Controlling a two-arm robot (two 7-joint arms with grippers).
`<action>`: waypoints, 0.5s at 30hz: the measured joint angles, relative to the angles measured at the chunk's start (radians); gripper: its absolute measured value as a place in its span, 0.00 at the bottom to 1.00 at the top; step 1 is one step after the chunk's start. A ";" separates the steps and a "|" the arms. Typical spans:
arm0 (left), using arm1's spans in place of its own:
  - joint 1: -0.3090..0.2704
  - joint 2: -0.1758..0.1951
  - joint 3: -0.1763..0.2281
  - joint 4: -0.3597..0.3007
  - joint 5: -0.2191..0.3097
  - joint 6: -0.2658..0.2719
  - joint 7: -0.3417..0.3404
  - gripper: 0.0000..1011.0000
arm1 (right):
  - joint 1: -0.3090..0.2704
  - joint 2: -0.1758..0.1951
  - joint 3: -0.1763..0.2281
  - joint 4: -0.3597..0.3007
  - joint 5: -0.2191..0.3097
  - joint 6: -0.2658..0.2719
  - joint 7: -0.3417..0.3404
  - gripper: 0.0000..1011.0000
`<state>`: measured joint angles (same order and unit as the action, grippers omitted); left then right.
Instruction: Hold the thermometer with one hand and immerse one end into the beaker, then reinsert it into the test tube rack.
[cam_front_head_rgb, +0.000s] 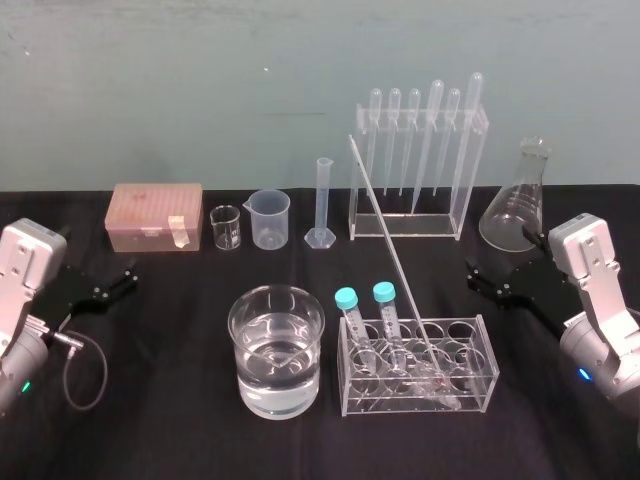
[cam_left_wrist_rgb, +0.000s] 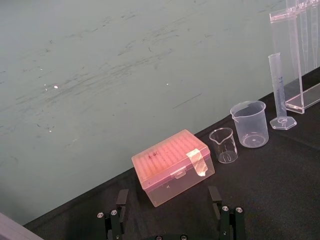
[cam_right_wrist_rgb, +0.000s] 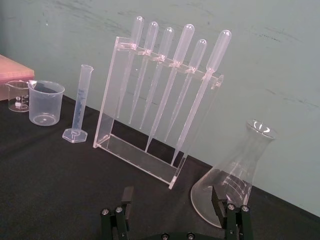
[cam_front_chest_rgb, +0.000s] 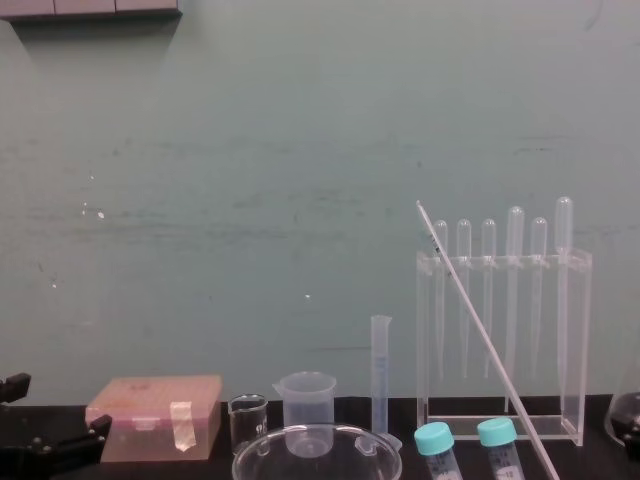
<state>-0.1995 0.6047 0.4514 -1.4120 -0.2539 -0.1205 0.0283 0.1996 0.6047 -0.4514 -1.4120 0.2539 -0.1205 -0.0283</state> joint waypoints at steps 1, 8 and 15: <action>0.000 0.000 0.000 0.000 0.000 0.000 0.000 1.00 | 0.000 0.000 0.000 0.000 0.000 0.000 0.000 0.99; 0.000 0.000 0.000 0.000 0.000 0.000 0.000 1.00 | -0.017 0.012 0.037 -0.065 0.046 0.043 0.045 0.99; 0.000 0.000 0.000 0.000 0.000 0.000 0.000 1.00 | -0.056 0.009 0.145 -0.197 0.260 0.198 0.131 0.99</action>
<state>-0.1995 0.6047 0.4514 -1.4120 -0.2539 -0.1205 0.0283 0.1438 0.6138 -0.3063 -1.6093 0.5134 0.0771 0.1023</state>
